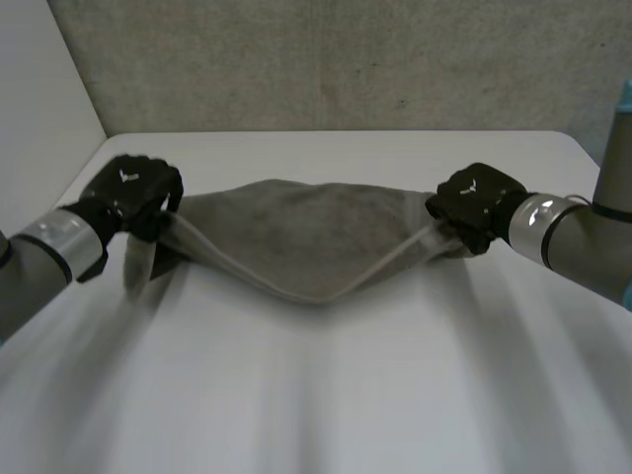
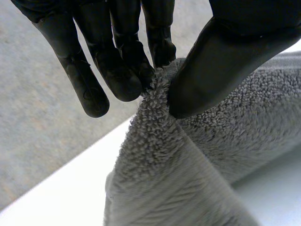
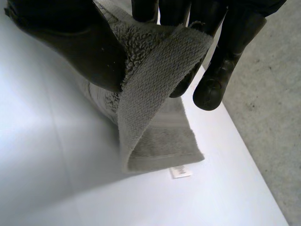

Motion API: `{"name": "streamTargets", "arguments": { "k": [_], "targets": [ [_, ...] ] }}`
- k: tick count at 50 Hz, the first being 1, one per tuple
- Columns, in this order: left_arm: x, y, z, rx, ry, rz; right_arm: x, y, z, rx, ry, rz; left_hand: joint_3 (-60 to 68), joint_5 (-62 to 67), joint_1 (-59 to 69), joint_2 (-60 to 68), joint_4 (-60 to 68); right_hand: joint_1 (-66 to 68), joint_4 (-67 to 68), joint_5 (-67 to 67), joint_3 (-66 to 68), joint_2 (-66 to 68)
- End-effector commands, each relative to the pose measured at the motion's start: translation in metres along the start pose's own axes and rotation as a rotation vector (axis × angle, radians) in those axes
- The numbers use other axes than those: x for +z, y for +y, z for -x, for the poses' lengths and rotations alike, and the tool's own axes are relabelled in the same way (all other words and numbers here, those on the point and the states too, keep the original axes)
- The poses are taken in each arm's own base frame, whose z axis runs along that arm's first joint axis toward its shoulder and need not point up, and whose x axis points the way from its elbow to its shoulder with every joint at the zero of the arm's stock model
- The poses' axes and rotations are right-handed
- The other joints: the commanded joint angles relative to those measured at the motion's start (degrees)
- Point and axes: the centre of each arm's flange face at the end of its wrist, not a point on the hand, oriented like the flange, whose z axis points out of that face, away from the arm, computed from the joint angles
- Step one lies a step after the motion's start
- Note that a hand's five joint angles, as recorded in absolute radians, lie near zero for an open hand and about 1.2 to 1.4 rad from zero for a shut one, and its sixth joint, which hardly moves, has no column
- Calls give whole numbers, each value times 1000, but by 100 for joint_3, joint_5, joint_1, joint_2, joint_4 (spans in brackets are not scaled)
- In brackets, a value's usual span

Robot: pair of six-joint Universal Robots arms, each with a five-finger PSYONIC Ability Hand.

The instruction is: Fold the towel.

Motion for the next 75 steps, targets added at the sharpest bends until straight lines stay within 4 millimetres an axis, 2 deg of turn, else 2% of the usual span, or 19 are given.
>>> {"name": "streamTargets", "arguments": {
  "k": [1, 11, 13, 18, 24, 27, 37, 44, 47, 49, 50, 52, 55, 57, 58, 60, 65, 69, 75],
  "targets": [
    [-20, -27, -4, 46, -20, -54, -21, -8, -6, 17, 41, -19, 45, 142, 340, 70, 41, 472, 352, 320, 306, 377],
    [-68, -116, -4, 80, -72, -285, -82, -56, -43, 73, 213, -149, 45, 142, 340, 70, 41, 472, 352, 320, 306, 377],
    [-81, -138, -4, 65, -79, -352, -106, -72, -59, 86, 284, -198, 45, 142, 340, 70, 41, 472, 352, 320, 306, 377],
    [-90, -151, -4, 34, -76, -371, -134, -84, -77, 89, 335, -190, 45, 142, 340, 70, 41, 472, 352, 320, 306, 377],
    [-89, -149, -3, 15, -72, -338, -145, -87, -81, 109, 307, -139, 45, 142, 340, 70, 41, 472, 352, 320, 306, 377],
    [-86, -145, 1, 5, -78, -319, -129, -73, -83, 122, 261, -66, 45, 142, 340, 70, 41, 472, 352, 320, 306, 377],
    [-8, -47, 12, -208, 14, 89, -51, -17, -60, 34, 58, 202, 45, 142, 340, 70, 41, 472, 352, 320, 306, 377],
    [32, -18, 9, -143, 73, 284, -9, -23, -49, -37, 72, 206, 45, 142, 340, 70, 41, 472, 352, 320, 306, 377],
    [53, -30, 18, -42, 8, 261, 7, -37, -65, -62, 163, 140, 45, 142, 340, 70, 41, 472, 352, 320, 306, 377],
    [65, -68, 33, 32, -87, 134, 13, -67, -97, -82, 344, -10, 45, 142, 340, 70, 41, 472, 352, 320, 306, 377],
    [65, -68, 33, 33, -88, 134, 13, -67, -97, -82, 345, -11, 45, 142, 340, 70, 41, 472, 352, 320, 306, 377],
    [69, -123, 46, 110, -175, -92, 1, -116, -124, -58, 559, -250, 45, 142, 340, 70, 41, 472, 352, 320, 306, 377],
    [68, -152, 50, 142, -218, -225, -13, -139, -139, -33, 663, -373, 45, 142, 340, 70, 41, 472, 352, 320, 306, 377],
    [51, -207, 56, 165, -289, -460, -37, -165, -161, 15, 798, -540, 45, 142, 340, 70, 41, 472, 352, 320, 306, 377],
    [51, -208, 56, 165, -290, -461, -37, -165, -161, 15, 798, -540, 45, 142, 340, 70, 41, 472, 352, 320, 306, 377],
    [32, -246, 61, 157, -335, -644, -48, -171, -167, 32, 815, -582, 45, 142, 340, 70, 41, 472, 352, 320, 306, 377],
    [21, -267, 66, 142, -346, -790, -42, -163, -164, 33, 773, -537, 45, 142, 340, 70, 41, 472, 352, 320, 306, 377],
    [24, -259, 68, 129, -338, -769, -32, -151, -157, 43, 718, -476, 45, 142, 340, 70, 41, 472, 352, 320, 306, 377],
    [44, -206, 68, 84, -309, -598, -11, -123, -134, 70, 549, -336, 45, 142, 340, 70, 41, 472, 352, 320, 306, 377]
  ]
}}
